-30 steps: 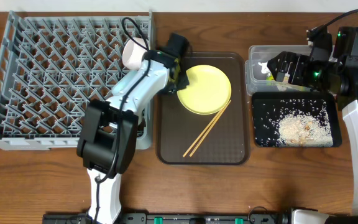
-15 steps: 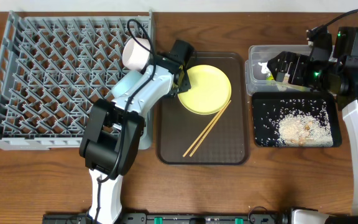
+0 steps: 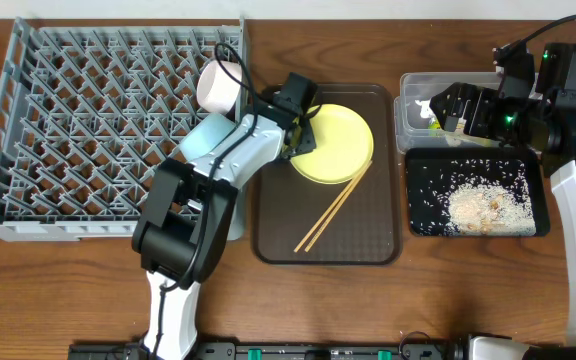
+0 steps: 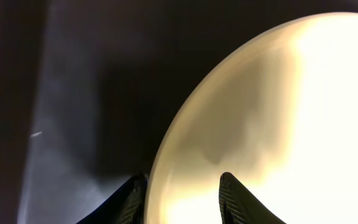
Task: Sort waste into correct bins and load items into the dishwasher
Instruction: 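Lift the yellow plate with the left gripper toward the rack, then stand the yellow plate upright in the dish rack and release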
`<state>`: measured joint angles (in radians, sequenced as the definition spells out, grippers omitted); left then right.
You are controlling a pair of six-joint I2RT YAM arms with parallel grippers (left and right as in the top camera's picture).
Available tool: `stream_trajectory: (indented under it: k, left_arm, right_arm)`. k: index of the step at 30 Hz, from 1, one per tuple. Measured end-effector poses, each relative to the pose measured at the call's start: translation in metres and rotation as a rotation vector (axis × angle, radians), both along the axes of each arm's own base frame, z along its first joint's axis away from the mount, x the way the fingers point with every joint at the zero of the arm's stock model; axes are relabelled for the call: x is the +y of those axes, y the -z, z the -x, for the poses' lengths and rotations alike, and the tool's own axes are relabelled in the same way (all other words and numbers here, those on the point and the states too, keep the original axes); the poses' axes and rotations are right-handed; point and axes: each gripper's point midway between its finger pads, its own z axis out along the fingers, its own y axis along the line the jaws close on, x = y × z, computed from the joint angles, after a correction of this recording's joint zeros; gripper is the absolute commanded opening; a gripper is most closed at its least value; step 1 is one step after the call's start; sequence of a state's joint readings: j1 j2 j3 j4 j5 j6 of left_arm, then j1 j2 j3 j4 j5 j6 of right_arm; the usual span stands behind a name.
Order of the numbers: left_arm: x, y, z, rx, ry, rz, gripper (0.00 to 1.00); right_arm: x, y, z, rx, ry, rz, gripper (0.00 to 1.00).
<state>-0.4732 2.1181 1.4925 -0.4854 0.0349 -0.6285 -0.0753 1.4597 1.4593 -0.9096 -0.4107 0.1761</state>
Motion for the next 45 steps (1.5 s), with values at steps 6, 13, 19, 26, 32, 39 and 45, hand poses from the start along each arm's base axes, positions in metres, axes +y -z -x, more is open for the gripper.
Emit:
stream_trajectory:
  k: [6,13,19,26,32,39,45]
  left_arm:
    - [-0.005,0.010,-0.001,0.008,-0.017,0.017,0.07]
    - [-0.007,0.009,-0.003,0.000,-0.013,0.027,0.07]
    - [-0.008,-0.002,-0.006,-0.038,0.067,0.009,0.07]
    - [-0.004,-0.102,-0.017,-0.264,0.201,0.018,0.07]
    - [0.020,-0.180,-0.020,-0.449,0.219,-0.015,0.07]
    - [0.061,-0.208,-0.028,-0.543,0.179,-0.223,0.07]
    - [0.122,-0.251,-0.031,-0.626,0.074,-0.366,0.07]
  right_arm:
    - [0.000,0.000,0.000,0.000,0.000,0.000,0.99]
    - [0.000,0.000,0.000,0.000,0.000,0.000,0.99]
    - [0.000,0.000,0.000,0.000,0.000,0.000,0.99]
    - [0.000,0.000,0.000,0.000,0.000,0.000,0.99]
    - [0.000,0.000,0.000,0.000,0.000,0.000,0.99]
    - [0.000,0.000,0.000,0.000,0.000,0.000,0.99]
    - [0.000,0.000,0.000,0.000,0.000,0.000,0.99]
